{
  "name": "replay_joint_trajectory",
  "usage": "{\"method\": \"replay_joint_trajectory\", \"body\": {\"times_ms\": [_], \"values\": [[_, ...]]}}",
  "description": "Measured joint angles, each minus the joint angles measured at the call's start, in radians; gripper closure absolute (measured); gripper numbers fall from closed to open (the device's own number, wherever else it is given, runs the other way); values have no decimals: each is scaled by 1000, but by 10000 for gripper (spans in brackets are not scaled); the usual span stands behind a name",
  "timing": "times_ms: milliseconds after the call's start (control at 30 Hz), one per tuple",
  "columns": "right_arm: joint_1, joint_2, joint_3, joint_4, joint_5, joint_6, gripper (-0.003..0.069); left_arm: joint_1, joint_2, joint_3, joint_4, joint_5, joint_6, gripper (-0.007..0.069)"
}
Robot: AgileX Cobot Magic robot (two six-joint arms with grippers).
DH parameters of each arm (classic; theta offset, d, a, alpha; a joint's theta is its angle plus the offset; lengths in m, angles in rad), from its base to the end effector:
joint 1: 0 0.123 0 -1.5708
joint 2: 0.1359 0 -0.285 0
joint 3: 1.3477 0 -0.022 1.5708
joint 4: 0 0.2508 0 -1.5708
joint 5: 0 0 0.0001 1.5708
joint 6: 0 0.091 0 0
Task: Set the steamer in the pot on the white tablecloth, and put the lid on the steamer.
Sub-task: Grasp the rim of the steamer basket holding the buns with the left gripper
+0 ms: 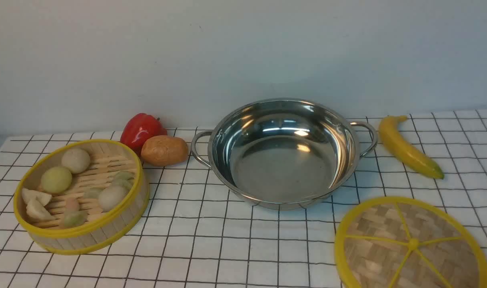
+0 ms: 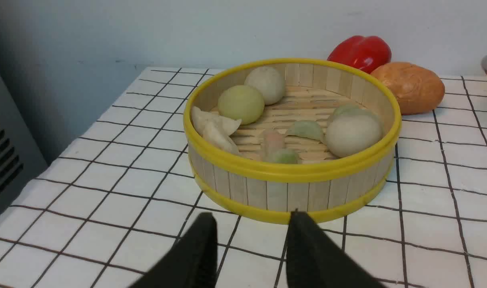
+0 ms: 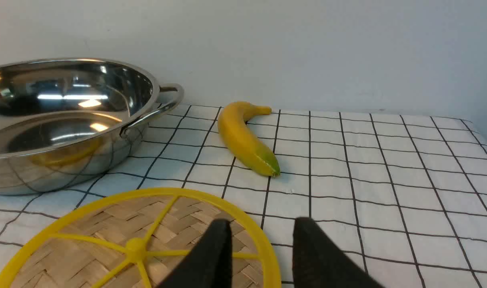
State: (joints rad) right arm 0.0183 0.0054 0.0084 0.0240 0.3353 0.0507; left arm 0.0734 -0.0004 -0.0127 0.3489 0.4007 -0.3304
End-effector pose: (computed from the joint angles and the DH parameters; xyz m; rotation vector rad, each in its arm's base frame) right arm 0.0542 0.0017 0.1798 0.0449 1.8326 0.0717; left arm 0.0506 0.0159 0.1836 -0.1677 1.8426 0.1698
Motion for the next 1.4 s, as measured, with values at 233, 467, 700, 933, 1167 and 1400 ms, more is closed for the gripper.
{"method": "replay_joint_trajectory", "body": {"times_ms": [233, 467, 700, 933, 1167, 1400], "values": [[0, 0, 0, 0, 0, 0, 417, 0, 0, 0, 0, 0, 0, 382], [0, 0, 0, 0, 0, 0, 417, 0, 0, 0, 0, 0, 0, 382], [0, 0, 0, 0, 0, 0, 417, 0, 0, 0, 0, 0, 0, 382], [0, 0, 0, 0, 0, 0, 417, 0, 0, 0, 0, 0, 0, 382], [0, 0, 0, 0, 0, 0, 417, 0, 0, 0, 12, 0, 34, 382], [0, 0, 0, 27, 0, 7, 417, 0, 0, 0, -87, -26, 8, 382]]}}
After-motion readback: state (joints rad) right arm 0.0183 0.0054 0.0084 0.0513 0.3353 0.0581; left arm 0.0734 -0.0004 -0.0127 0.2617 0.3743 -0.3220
